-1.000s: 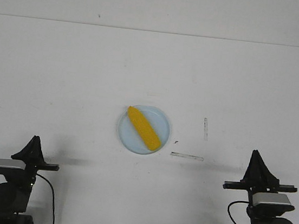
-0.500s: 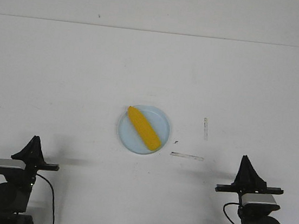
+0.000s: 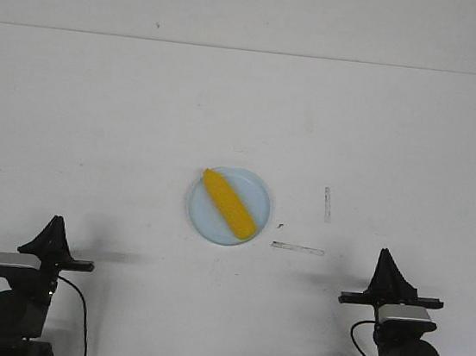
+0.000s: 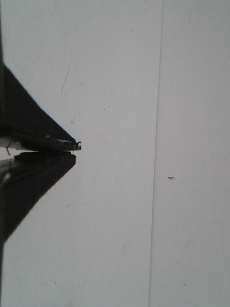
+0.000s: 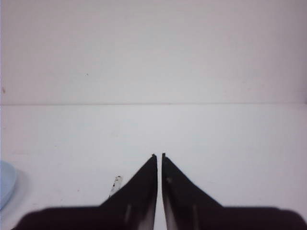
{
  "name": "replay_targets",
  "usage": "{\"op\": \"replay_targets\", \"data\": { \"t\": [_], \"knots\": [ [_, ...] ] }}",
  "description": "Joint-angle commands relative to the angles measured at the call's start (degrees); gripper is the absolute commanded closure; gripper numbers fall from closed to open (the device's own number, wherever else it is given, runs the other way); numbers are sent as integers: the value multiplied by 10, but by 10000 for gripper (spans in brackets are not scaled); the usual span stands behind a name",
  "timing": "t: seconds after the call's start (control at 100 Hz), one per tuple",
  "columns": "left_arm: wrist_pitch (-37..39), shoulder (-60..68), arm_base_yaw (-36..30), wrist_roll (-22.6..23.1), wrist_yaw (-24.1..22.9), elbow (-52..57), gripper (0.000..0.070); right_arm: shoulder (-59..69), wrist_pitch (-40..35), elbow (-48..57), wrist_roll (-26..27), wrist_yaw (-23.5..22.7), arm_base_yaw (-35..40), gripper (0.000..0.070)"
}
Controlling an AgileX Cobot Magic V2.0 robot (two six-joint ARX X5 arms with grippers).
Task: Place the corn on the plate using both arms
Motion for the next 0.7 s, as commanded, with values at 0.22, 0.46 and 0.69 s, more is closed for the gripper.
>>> {"op": "replay_targets", "data": {
  "t": [0.22, 0.46, 0.69],
  "knots": [
    [8, -1, 1, -1, 3, -12, 699, 0, -3, -1, 5, 2, 1, 685],
    [8, -1, 1, -1, 3, -12, 699, 0, 0, -1, 5, -2, 1, 685],
    [8, -1, 1, -1, 3, -12, 699, 0, 0, -1, 5, -2, 1, 685]
  ]
}}
